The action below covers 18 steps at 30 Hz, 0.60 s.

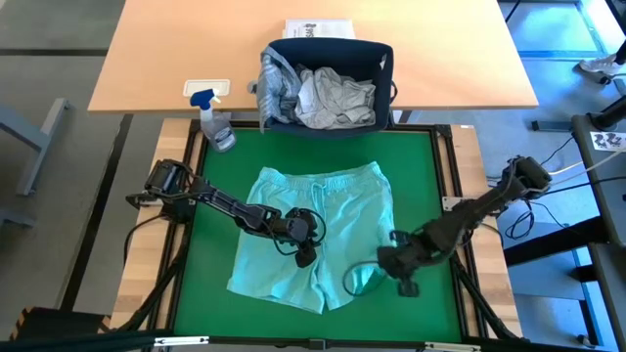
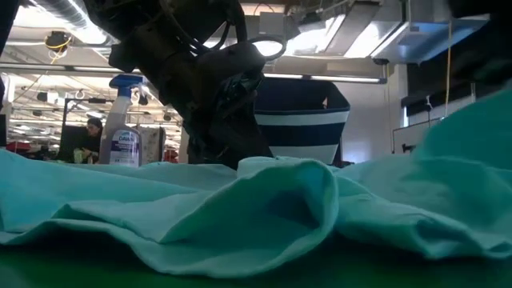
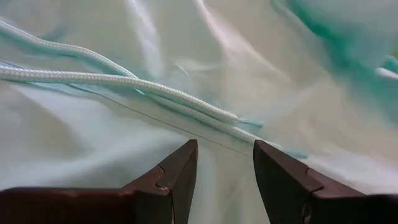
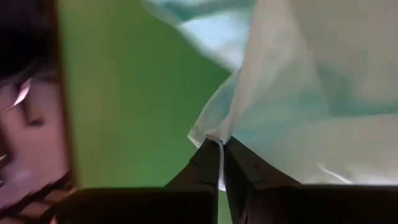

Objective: Fold laundry
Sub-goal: Fold the blue short

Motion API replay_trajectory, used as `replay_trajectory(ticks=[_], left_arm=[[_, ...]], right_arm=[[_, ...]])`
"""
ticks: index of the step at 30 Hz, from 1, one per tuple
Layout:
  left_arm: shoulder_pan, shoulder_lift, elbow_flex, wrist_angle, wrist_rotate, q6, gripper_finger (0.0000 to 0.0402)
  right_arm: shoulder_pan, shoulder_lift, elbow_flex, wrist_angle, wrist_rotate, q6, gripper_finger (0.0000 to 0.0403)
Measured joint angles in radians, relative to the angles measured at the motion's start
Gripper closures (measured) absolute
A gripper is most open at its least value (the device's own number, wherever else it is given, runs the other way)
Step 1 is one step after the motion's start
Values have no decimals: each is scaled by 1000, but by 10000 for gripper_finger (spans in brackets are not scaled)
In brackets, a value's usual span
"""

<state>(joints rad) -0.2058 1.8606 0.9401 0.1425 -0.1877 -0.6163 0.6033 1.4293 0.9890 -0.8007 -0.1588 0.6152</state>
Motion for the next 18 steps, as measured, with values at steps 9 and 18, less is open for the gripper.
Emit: replay_trajectory(ticks=[9,18], left_arm=[[0,0,0,0,5,0,250],[0,-60,0,-30,175,-46,250]], right_arm=[[232,65,-1,33,51,340,378],[231,118,8,17,-60,385,303]])
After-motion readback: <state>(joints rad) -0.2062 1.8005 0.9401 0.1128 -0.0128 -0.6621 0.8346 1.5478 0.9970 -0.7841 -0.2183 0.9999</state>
